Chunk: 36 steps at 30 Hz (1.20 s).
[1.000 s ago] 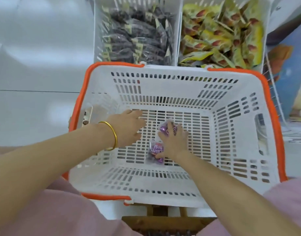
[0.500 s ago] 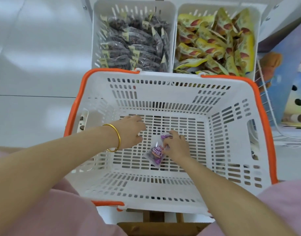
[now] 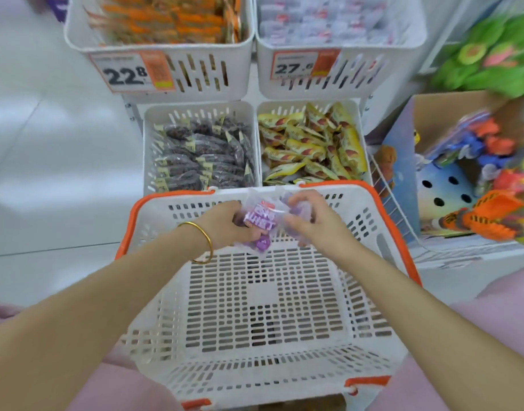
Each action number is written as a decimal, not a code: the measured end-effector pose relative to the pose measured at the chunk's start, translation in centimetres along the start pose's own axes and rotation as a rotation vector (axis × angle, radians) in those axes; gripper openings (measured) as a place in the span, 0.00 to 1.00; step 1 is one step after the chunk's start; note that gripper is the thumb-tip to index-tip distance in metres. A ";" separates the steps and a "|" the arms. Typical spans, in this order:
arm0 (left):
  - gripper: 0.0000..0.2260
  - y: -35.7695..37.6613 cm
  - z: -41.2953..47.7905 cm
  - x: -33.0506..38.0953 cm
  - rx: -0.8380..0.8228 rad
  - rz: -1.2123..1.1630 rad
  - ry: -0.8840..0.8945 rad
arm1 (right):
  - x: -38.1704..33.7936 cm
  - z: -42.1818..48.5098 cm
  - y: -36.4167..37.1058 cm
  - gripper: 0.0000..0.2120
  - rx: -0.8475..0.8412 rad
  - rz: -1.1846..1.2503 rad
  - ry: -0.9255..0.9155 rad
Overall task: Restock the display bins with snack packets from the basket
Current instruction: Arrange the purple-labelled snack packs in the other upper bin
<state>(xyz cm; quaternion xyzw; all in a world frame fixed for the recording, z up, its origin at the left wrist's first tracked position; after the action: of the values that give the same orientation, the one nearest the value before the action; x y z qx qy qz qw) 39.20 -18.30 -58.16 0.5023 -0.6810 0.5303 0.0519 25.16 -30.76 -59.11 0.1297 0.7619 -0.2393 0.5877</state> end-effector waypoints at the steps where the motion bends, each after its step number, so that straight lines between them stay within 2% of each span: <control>1: 0.10 -0.4 -0.1 0.1 -0.019 -0.110 -0.014 | -0.3 -0.3 -0.6 0.12 0.049 0.051 0.028; 3: 0.08 -0.9 -0.4 0.5 -0.097 -0.355 -0.033 | -0.6 -0.7 -1.9 0.17 0.161 0.092 0.089; 5: 0.06 -1.2 -1.0 1.0 -0.118 -0.495 -0.060 | -1.2 -1.1 -3.0 0.12 0.277 0.095 0.048; 7: 0.07 -1.4 -1.5 1.4 -0.085 -0.553 -0.085 | -2.1 -1.4 -3.9 0.08 0.293 0.150 -0.064; 10: 0.14 -1.6 -1.7 1.6 -0.101 -0.653 -0.125 | -3.5 -1.8 -4.6 0.14 0.154 0.262 -0.211; 12: 0.15 -1.7 -1.7 2.0 -0.136 -0.703 -0.128 | -4.0 -1.8 -4.4 0.19 0.050 0.282 -0.264; 16: 0.15 -1.8 -1.9 3.4 -0.231 -0.776 -0.057 | -4.5 -1.8 -3.4 0.15 -0.124 0.283 -0.234; 19: 0.22 -1.9 -2.0 4.2 -0.308 -0.705 0.013 | -4.3 -1.4 -3.3 0.17 -0.153 0.241 -0.227; 23: 0.33 -1.6 -2.2 4.9 -0.285 -0.532 0.122 | -5.5 -1.0 -2.7 0.10 -0.170 0.228 -0.238; 25: 0.33 -1.4 -1.8 5.1 -0.236 -0.537 0.125 | -5.8 -0.7 -2.9 0.15 -0.117 0.305 -0.232; 27: 0.27 -1.8 -1.3 5.5 -0.181 -0.520 0.157 | -6.2 -0.1 -4.1 0.22 -0.010 0.451 -0.162; 29: 0.23 -2.7 -0.9 6.2 -0.107 -0.425 0.206 | -7.1 0.5 -5.7 0.24 -0.001 0.505 -0.065; 31: 0.22 -3.7 -0.4 7.7 -0.055 -0.312 0.279 | -8.4 1.5 -7.1 0.27 -0.101 0.341 -0.012; 33: 0.22 -4.8 0.1 10.0 -0.018 -0.207 0.369 | -10.3 2.5 -8.2 0.33 -0.192 0.023 -0.062; 36: 0.26 -6.5 1.9 13.3 0.018 -0.126 0.447 | -13.4 3.9 -10.4 0.30 -0.203 -0.207 -0.168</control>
<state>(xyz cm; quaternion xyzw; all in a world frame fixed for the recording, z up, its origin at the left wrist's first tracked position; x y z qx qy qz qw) 38.33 -27.76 -46.61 0.4144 -0.6152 0.6300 0.2300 27.13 -40.56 -44.85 -0.0302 0.7395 -0.2306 0.6317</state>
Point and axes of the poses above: each hand's wrist, its own z-axis towards the middle knuckle, its own y-axis out of the palm, x = y × z, the point moved 2 cm from there along z, towards the middle knuckle, and after that the axes turned 6 degrees about z, right-handed, at the moved point
